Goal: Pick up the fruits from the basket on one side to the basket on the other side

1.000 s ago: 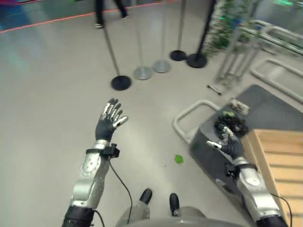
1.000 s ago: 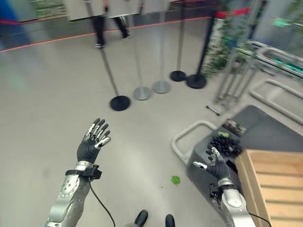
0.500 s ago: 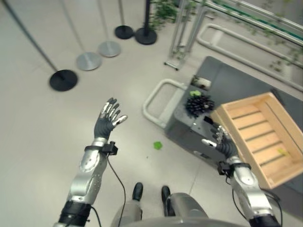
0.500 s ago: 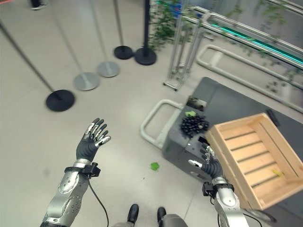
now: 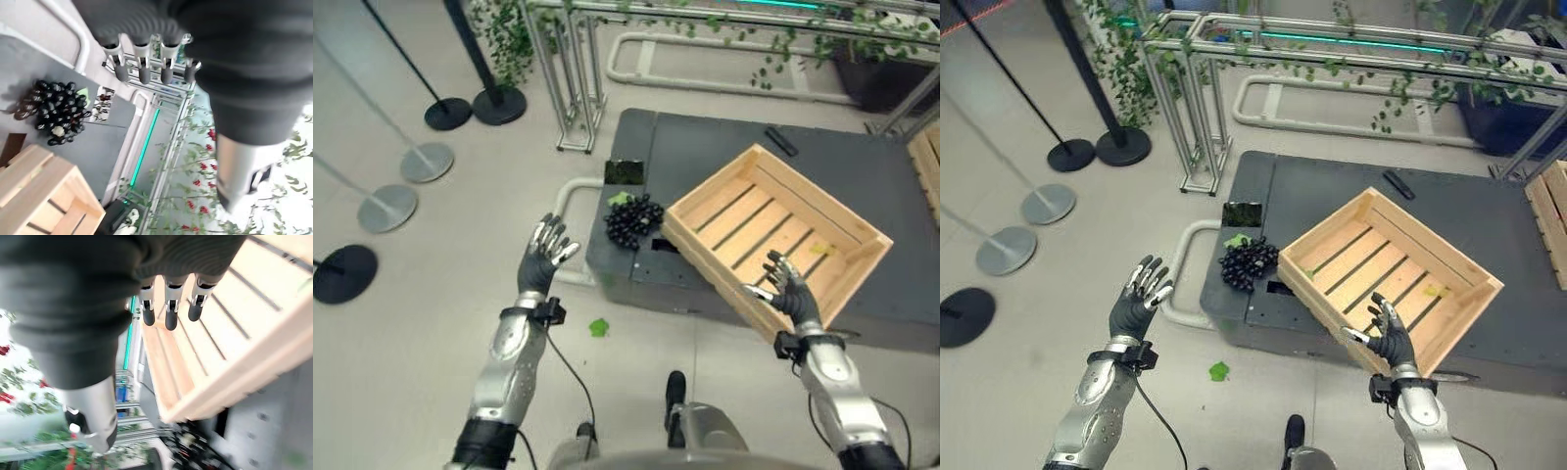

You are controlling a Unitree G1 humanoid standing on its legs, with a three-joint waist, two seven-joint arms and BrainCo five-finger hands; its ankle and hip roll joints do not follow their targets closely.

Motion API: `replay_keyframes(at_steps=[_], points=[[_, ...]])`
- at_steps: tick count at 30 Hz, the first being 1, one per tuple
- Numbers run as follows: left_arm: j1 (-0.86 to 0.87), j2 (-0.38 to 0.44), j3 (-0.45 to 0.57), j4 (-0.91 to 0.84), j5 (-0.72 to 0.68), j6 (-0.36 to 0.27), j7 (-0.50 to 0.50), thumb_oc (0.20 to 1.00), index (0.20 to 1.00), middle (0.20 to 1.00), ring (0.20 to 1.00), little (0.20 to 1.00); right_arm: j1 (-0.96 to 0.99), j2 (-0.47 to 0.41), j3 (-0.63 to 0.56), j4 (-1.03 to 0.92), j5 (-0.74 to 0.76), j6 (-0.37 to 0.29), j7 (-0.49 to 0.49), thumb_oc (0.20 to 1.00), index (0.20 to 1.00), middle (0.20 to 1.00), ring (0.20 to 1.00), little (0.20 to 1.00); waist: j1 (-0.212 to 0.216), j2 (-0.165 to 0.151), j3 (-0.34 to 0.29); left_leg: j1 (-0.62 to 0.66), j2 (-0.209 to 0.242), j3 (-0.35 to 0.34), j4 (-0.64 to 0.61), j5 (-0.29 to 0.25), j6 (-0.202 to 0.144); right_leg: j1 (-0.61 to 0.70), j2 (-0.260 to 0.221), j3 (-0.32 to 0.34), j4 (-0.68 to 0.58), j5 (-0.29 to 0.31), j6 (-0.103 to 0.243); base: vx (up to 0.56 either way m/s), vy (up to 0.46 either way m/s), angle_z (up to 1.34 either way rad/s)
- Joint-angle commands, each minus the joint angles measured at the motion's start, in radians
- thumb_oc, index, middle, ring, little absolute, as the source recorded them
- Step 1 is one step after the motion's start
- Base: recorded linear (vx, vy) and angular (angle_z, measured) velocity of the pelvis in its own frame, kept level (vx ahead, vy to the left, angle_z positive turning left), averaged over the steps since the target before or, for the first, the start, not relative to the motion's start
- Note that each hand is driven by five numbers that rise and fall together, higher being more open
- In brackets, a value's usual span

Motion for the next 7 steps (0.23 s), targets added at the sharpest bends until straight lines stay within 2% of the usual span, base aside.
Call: replay_keyframes(at_steps=[1, 2, 3, 4, 5, 6, 7], points=[[0.013, -0.010, -0.003, -0.032, -0.047, -0.029, 0.009, 1.000, 1.000, 1.000, 1.000, 1.000, -0.017, -0.030, 0.007, -0.090, 0.040, -0.034, 0.007, 1.000, 1.000, 1.000, 1.000, 1.000, 0.043, -0.037, 0.018, -0.133, -0.210, -0.023, 0.231, -0.051, 0.021, 0.092, -0.034, 0.021, -0.048, -0.105, 0.062, 0.23, -0.100, -0.32], [0.015, -0.011, -0.003, -0.033, -0.047, -0.028, 0.009, 1.000, 1.000, 1.000, 1.000, 1.000, -0.016, -0.030, 0.007, -0.090, 0.039, -0.033, 0.006, 1.000, 1.000, 1.000, 1.000, 1.000, 0.045, -0.036, 0.020, -0.129, -0.208, -0.022, 0.232, -0.055, 0.021, 0.096, -0.032, 0.023, -0.048, -0.108, 0.061, 0.36, -0.002, -0.34], [0.039, -0.022, 0.005, -0.028, -0.067, -0.021, 0.007, 1.000, 1.000, 1.000, 1.000, 1.000, -0.017, -0.019, 0.003, -0.089, 0.048, -0.026, -0.002, 1.000, 1.000, 1.000, 1.000, 1.000, 0.057, -0.022, 0.016, -0.146, -0.179, -0.054, 0.151, -0.052, 0.034, 0.121, -0.026, 0.046, -0.043, -0.130, 0.070, 0.19, 0.033, -0.23], [0.041, -0.023, 0.005, -0.028, -0.067, -0.021, 0.007, 1.000, 1.000, 1.000, 1.000, 1.000, -0.016, -0.019, 0.003, -0.089, 0.048, -0.025, -0.002, 1.000, 1.000, 1.000, 1.000, 1.000, 0.059, -0.022, 0.017, -0.141, -0.177, -0.052, 0.149, -0.054, 0.034, 0.124, -0.026, 0.048, -0.043, -0.131, 0.070, 0.37, 0.137, -0.25], [0.059, -0.032, 0.009, -0.024, -0.100, -0.018, 0.009, 1.000, 1.000, 1.000, 1.000, 1.000, -0.017, -0.014, 0.009, -0.086, 0.056, -0.028, 0.001, 1.000, 1.000, 1.000, 1.000, 1.000, 0.068, -0.018, 0.006, -0.142, -0.113, -0.074, 0.030, -0.064, 0.039, 0.138, -0.033, 0.066, -0.046, -0.148, 0.083, 0.34, 0.182, -0.24], [0.069, -0.026, 0.008, -0.025, -0.085, -0.015, 0.010, 1.000, 1.000, 1.000, 1.000, 1.000, -0.021, -0.013, 0.014, -0.080, 0.058, -0.029, -0.001, 1.000, 1.000, 1.000, 1.000, 1.000, 0.085, -0.006, 0.002, -0.154, -0.070, -0.121, -0.097, -0.034, 0.037, 0.154, -0.023, 0.084, -0.048, -0.160, 0.098, 0.35, 0.167, -0.28], [0.071, -0.027, 0.007, -0.026, -0.084, -0.015, 0.011, 1.000, 1.000, 1.000, 1.000, 1.000, -0.020, -0.014, 0.015, -0.079, 0.058, -0.030, -0.002, 1.000, 1.000, 1.000, 1.000, 1.000, 0.089, -0.008, 0.003, -0.137, -0.067, -0.118, -0.118, -0.030, 0.034, 0.159, -0.022, 0.088, -0.048, -0.163, 0.095, 0.24, 0.095, -0.24]])
